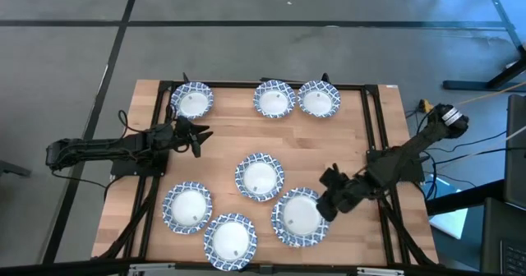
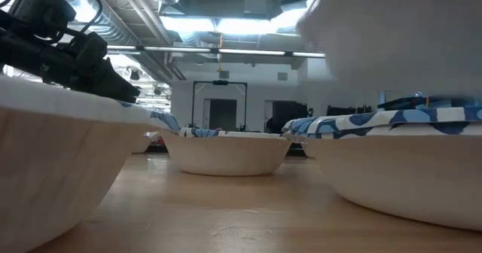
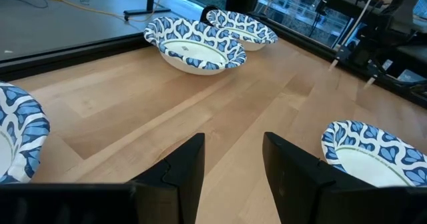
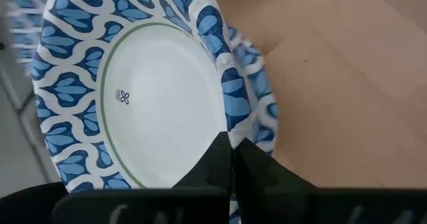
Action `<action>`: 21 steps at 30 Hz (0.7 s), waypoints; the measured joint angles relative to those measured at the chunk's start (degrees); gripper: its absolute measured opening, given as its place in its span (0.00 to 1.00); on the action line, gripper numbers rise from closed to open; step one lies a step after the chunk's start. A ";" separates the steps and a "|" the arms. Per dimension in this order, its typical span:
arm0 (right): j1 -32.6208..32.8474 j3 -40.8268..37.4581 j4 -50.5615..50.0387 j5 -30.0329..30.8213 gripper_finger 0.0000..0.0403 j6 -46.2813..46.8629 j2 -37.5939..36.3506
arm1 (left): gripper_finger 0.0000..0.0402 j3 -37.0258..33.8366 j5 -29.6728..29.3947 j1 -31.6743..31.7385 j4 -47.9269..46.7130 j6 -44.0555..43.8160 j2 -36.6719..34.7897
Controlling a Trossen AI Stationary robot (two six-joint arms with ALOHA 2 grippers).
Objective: Nest bowls inside each other
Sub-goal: Stack the blue patterned bowl on the blue patterned bowls
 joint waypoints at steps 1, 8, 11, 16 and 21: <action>-0.86 0.00 0.00 -0.66 0.01 -0.58 0.94 | 0.36 -0.01 -0.01 -0.01 0.00 0.00 0.01; -5.06 -0.02 5.89 -8.70 0.02 -4.01 6.74 | 0.36 -0.02 1.20 -0.02 -0.20 0.04 0.02; -5.74 -0.02 8.52 -9.39 0.04 -5.19 7.92 | 0.36 -0.01 1.45 -0.02 -0.20 0.05 0.02; -7.05 -0.02 9.41 -9.39 0.14 -5.81 8.21 | 0.36 -0.01 1.53 0.00 -0.22 0.07 0.01; -8.37 -0.02 9.27 -9.09 0.28 -5.85 8.21 | 0.36 -0.02 1.53 -0.02 -0.24 0.50 0.02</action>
